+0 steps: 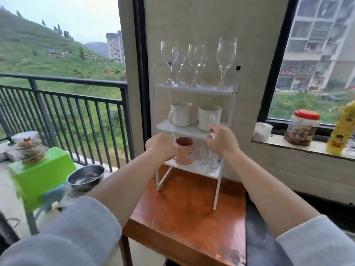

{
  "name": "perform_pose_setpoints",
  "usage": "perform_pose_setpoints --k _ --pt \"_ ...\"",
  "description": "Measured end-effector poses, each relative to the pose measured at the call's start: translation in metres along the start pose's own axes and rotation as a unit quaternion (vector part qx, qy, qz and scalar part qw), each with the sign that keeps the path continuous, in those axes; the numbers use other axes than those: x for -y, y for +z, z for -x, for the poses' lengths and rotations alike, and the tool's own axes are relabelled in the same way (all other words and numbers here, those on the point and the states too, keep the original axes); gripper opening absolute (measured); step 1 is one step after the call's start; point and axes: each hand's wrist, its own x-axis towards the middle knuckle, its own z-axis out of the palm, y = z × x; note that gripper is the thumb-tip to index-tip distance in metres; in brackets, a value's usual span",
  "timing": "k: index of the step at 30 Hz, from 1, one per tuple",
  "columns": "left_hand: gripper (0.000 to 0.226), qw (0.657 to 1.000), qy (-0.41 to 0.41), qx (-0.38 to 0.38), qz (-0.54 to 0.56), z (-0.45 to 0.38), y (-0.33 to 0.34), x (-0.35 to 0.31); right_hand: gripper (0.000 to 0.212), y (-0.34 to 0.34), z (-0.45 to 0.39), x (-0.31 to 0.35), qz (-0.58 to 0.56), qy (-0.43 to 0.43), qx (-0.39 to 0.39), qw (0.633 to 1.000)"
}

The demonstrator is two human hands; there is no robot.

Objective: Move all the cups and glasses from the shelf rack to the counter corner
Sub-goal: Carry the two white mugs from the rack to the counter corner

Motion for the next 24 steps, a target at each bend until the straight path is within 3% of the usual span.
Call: perform_pose_setpoints --k 6,13,17,21,24 --pt "0.039 0.992 -0.035 -0.046 0.111 -0.081 0.008 -0.004 0.048 0.028 -0.062 -0.018 -0.11 0.098 -0.008 0.989" --pt "0.043 0.953 -0.075 -0.069 0.286 -0.151 0.029 -0.008 0.037 0.052 -0.107 -0.028 -0.292 0.194 -0.022 0.936" --pt "0.038 0.88 -0.101 -0.045 0.462 -0.174 0.032 -0.007 0.008 0.043 -0.116 -0.017 -0.392 0.27 -0.009 0.88" --pt "0.017 0.802 -0.113 -0.022 0.587 -0.179 0.032 -0.007 0.022 0.048 -0.115 -0.008 -0.404 0.3 -0.033 0.863" --pt "0.024 0.756 -0.122 -0.043 0.641 -0.166 0.033 -0.004 0.029 0.045 -0.112 -0.001 -0.401 0.3 -0.069 0.863"
